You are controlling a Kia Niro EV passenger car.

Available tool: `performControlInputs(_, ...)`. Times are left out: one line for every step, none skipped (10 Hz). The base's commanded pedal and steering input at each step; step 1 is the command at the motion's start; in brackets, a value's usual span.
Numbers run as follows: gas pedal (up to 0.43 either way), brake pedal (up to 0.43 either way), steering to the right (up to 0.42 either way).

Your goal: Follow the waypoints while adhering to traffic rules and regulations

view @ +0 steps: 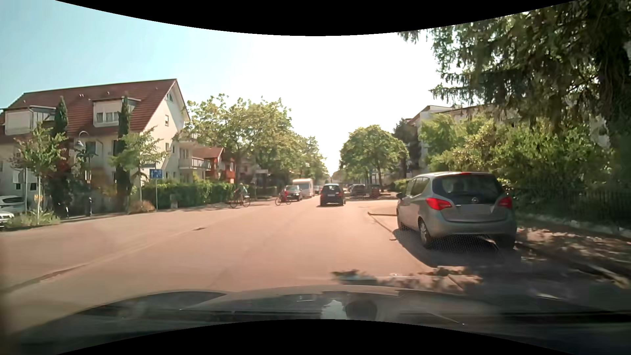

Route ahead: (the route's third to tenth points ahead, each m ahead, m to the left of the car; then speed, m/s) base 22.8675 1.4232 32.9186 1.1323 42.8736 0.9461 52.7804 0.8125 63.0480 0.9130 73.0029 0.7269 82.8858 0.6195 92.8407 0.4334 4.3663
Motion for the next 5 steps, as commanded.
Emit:
performControlInputs(0.0,0.0,-0.006)
performControlInputs(0.0,0.0,-0.006)
performControlInputs(0.0,0.0,-0.006)
performControlInputs(0.0,0.0,-0.006)
performControlInputs(0.0,0.0,-0.006)
